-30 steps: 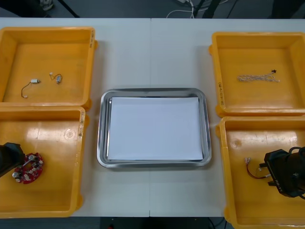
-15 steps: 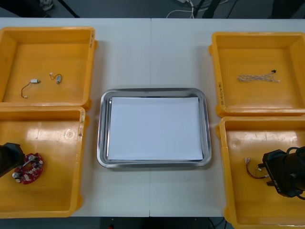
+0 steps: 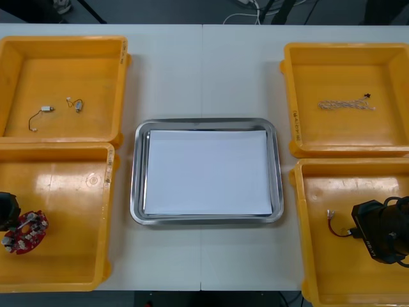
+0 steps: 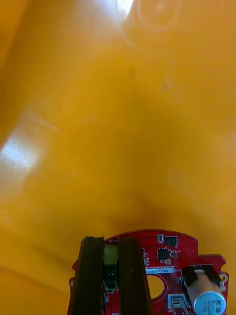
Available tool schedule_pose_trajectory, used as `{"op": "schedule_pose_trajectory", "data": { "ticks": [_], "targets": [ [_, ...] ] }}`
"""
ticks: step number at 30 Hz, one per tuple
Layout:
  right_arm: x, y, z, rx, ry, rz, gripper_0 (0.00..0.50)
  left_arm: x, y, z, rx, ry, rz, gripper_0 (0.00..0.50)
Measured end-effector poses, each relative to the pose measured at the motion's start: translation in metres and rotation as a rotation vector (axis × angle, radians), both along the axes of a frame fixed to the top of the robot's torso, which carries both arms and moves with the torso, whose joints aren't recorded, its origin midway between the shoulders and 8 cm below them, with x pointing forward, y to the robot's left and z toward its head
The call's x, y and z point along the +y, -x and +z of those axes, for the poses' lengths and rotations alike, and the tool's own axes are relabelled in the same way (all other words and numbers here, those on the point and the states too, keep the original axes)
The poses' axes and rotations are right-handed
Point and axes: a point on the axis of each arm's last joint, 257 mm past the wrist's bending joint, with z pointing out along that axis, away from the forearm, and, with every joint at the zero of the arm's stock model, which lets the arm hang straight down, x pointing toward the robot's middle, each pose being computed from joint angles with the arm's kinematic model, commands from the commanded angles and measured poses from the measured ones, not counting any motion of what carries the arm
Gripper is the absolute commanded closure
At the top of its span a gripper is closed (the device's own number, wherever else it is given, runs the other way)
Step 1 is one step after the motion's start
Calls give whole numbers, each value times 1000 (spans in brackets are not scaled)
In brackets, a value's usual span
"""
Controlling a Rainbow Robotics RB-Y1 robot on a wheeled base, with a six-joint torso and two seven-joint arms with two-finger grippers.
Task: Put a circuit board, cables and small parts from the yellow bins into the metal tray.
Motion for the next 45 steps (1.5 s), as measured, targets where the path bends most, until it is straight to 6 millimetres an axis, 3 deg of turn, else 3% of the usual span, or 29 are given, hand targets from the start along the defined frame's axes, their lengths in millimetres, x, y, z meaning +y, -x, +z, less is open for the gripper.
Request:
{"op": "schedule_pose_trajectory", "data": {
  "ticks": [13, 21, 25, 34, 45],
  "targets": [
    [0, 3, 3, 29, 3, 6, 500, -2, -24, 56, -12, -49, -66, 500],
    [-9, 2, 34, 105, 12, 6, 500, -20, -60, 105, -105, -117, -158, 500],
    [-13, -1, 53, 120, 14, 8, 500, -40, -79, 122, -136, -137, -228, 500],
    [-8, -31, 114, -56, 68, 78, 500, -104, -113, 147, -179, -174, -410, 500],
    [15, -26, 157, -136, 45, 265, 500, -175, -125, 158, -180, -200, -624, 500]
  ]
}}
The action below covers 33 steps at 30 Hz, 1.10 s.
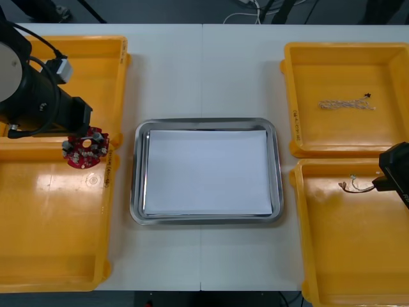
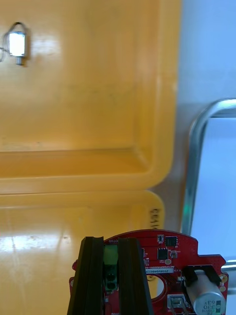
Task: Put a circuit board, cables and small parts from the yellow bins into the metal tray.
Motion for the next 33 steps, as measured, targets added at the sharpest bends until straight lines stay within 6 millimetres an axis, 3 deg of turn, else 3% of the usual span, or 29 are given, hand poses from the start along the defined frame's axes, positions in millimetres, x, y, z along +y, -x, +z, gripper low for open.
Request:
{"op": "schedule_pose_trajectory", "data": {
  "ticks": [6, 13, 23, 29, 33],
  "targets": [
    [2, 9, 18, -24, 80, 212, 500, -42, 6, 1, 32, 17, -104, 500],
    [-1, 14, 36, -49, 159, 376, 500, -77, 13, -6, 76, 34, -26, 500],
    [-21, 10, 69, -69, 270, 428, 500, -101, 21, -37, 92, -22, -34, 500],
    [-31, 8, 79, -100, 407, 614, 500, -105, 17, -51, 57, -86, -50, 500],
    [-29, 4, 85, -120, 429, 647, 500, -114, 17, -59, 39, -107, -72, 500]
  ]
}}
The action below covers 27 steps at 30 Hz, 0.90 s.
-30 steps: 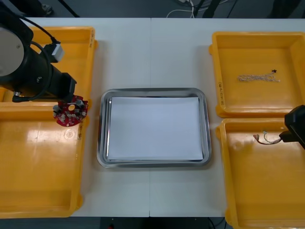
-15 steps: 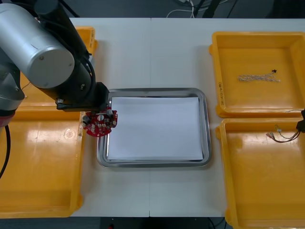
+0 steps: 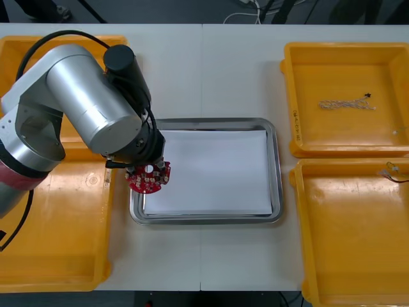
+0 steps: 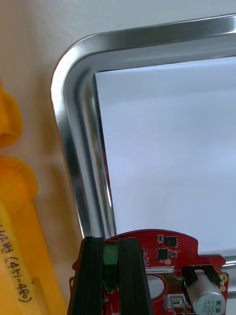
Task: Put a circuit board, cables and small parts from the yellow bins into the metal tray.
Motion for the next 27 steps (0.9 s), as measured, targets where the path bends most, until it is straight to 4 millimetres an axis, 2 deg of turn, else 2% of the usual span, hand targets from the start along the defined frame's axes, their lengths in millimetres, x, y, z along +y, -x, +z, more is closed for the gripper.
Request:
{"op": "schedule_pose_trajectory", "data": {
  "ticks": [2, 7, 14, 18, 21, 27],
  "targets": [
    [3, -1, 3, -9, 14, 42, 500, -8, -2, -3, -16, 1, -16, 500],
    [22, 1, 11, -36, 74, 295, 500, -24, -3, -13, -53, -2, -34, 500],
    [50, 1, 30, -83, 81, 475, 500, -44, -6, -23, -92, 58, -22, 500],
    [66, -1, 36, -126, 175, 652, 500, -45, -11, -29, -124, 81, -18, 500],
    [80, -2, 37, -137, 227, 719, 500, -42, -9, -36, -122, 73, -14, 500],
    [103, -1, 29, -143, 366, 861, 500, -40, -1, -49, -100, 63, -15, 500]
  ]
}}
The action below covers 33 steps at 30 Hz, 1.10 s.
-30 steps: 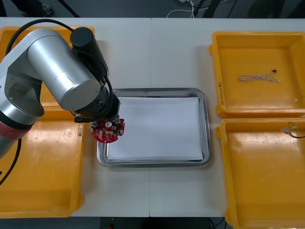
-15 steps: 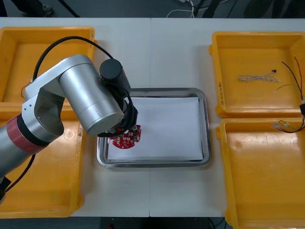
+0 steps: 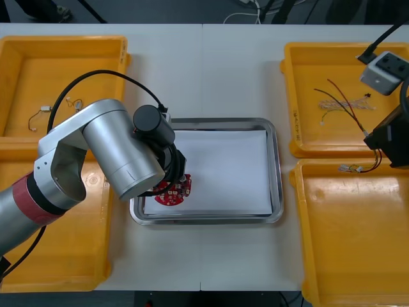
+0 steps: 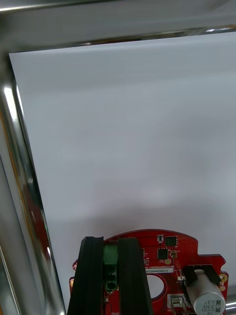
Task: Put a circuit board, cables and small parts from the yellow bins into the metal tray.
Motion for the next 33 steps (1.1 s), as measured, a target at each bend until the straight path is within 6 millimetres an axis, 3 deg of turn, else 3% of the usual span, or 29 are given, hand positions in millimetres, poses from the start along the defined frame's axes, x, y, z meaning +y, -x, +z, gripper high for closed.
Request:
{"op": "schedule_pose_trajectory", "data": {
  "ticks": [15, 29, 30, 31, 33],
  "targets": [
    [17, 7, -34, 48, 148, 103, 500, 6, 13, -24, 31, 13, 15, 500],
    [29, 8, -35, 45, 220, 203, 500, 4, 15, -28, 26, -1, 1, 493],
    [30, 8, -35, 46, 226, 211, 500, 4, 15, -28, 26, -1, 1, 459],
    [30, 9, -35, 47, 230, 217, 500, 4, 15, -28, 26, -1, 2, 354],
    [31, 9, -36, 49, 235, 223, 500, 4, 14, -28, 26, -1, 2, 238]
  ]
}}
